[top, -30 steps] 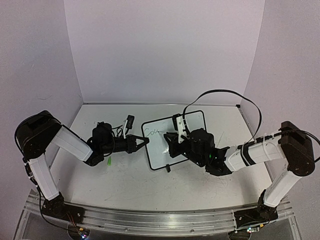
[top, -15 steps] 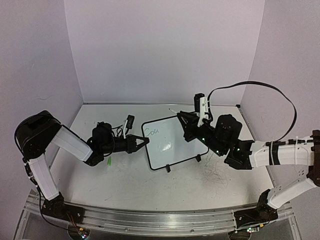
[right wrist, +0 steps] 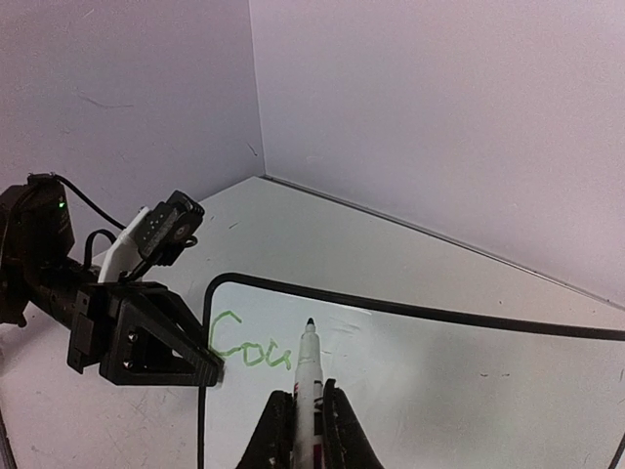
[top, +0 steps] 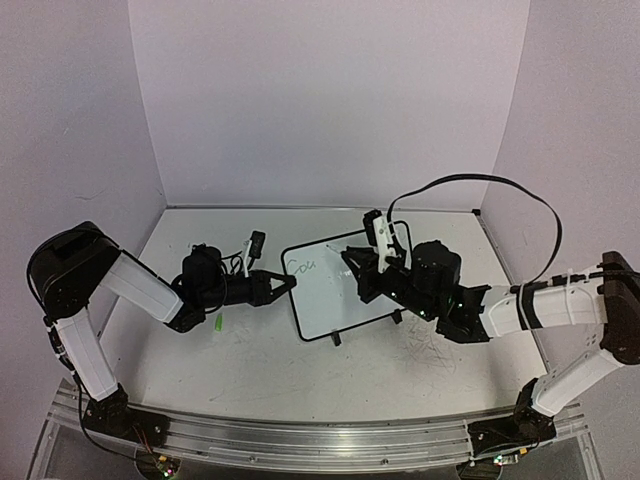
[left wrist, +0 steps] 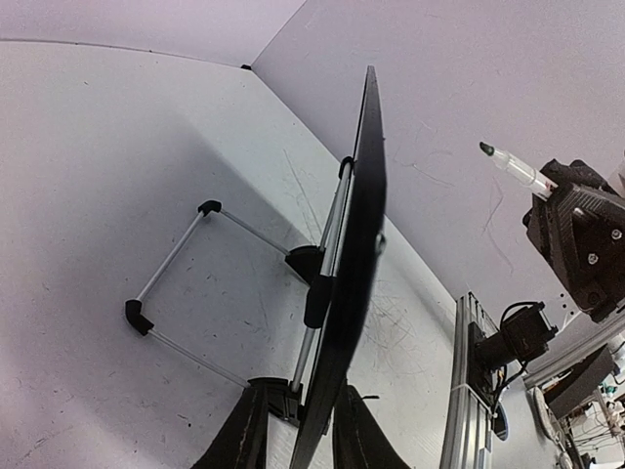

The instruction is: Write a sentence on the whiteboard

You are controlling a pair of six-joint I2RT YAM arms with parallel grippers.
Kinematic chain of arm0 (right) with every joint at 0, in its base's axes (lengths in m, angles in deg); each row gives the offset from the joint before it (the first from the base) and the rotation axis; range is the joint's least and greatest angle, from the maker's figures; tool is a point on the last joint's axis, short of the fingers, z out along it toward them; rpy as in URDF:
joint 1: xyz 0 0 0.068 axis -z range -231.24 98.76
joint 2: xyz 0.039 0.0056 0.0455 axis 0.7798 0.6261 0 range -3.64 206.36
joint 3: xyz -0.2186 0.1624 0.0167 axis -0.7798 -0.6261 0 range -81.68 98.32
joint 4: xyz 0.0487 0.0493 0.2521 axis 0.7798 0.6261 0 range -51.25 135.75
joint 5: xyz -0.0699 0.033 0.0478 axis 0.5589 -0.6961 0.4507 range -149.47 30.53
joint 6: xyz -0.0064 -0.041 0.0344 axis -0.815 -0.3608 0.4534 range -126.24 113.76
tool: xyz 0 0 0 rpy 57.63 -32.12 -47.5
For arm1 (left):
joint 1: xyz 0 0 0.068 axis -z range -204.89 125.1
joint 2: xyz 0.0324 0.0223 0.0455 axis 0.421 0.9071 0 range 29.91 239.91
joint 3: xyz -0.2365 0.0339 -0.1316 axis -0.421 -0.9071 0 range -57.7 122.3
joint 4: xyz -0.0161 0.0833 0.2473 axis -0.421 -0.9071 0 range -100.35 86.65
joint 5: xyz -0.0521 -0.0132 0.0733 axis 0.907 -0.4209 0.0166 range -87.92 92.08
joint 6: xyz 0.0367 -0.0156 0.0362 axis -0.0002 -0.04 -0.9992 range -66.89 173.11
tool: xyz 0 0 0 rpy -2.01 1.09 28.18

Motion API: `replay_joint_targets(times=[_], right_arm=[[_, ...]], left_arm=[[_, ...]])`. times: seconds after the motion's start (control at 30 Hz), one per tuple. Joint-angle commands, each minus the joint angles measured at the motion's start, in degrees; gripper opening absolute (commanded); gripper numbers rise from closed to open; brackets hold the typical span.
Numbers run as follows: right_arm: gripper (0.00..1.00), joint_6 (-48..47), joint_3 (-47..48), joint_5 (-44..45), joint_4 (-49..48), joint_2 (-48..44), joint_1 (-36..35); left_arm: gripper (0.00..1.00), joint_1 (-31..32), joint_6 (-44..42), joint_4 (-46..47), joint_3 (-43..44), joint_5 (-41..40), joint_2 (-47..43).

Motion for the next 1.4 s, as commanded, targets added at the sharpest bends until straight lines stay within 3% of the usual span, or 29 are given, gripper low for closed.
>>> replay_joint_targets(times=[0.0,0.67,1.37], right_arm=[[0.00,-0.46,-0.25,-0.38,-2.32,-0.76,-0.48],[0.00,1.70,0.65,-0.19,0.61,1.26,-1.77],[0.00,3.34,1.70,0.52,2.09,3.58,-2.28]], left_arm=[[0.22,-0.03,0.76,0.49,0.04,0.73,-0.89],[0.01,0.54,-0.67,0.48,1.60,0.51,1.49],[0.00,0.55,-0.59,0.26,1.72,0.60,1.31]])
